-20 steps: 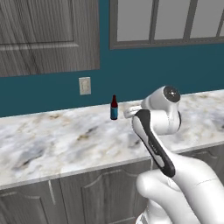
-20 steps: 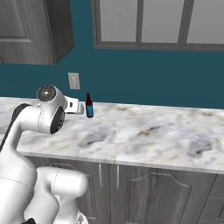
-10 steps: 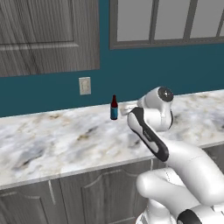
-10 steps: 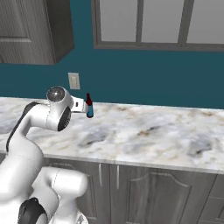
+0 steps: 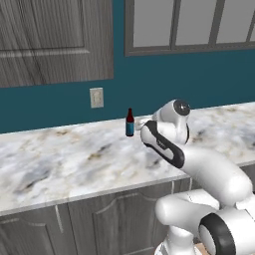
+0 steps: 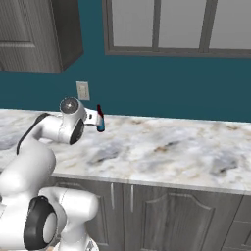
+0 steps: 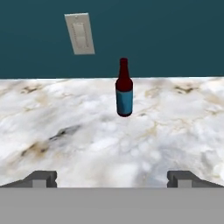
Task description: Place the liquor and beer on the top shelf of the fridge to keep them out of children's reach, and place the broccoli on lower shelves for easy access.
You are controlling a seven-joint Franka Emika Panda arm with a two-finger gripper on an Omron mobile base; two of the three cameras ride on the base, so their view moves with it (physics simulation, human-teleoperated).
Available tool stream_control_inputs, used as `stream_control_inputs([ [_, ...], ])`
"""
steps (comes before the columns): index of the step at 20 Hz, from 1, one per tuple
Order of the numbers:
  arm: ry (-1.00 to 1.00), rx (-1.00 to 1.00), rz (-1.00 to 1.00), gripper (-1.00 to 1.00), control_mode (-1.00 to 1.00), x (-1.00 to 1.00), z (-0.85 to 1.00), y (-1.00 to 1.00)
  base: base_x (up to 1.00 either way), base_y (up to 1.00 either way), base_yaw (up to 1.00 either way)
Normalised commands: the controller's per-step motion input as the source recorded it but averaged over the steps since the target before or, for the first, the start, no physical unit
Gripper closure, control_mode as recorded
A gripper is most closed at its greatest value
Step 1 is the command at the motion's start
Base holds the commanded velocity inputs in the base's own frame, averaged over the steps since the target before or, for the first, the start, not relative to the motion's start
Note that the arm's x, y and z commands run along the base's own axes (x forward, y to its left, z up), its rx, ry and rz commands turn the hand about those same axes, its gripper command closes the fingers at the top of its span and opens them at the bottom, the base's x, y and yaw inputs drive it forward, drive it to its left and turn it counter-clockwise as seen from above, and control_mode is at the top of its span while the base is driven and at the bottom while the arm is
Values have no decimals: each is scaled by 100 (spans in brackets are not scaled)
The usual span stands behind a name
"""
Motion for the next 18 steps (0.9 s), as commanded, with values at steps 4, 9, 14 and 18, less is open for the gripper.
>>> stream_control_inputs([
  [4,0,0,0,-100,-100,34,-19,0,0,0,0],
  [9,0,0,0,-100,-100,30,-21,0,0,0,0],
  [14,0,1,0,-100,-100,27,-24,0,0,0,0],
  [18,0,3,0,-100,-100,29,-16,0,0,0,0],
])
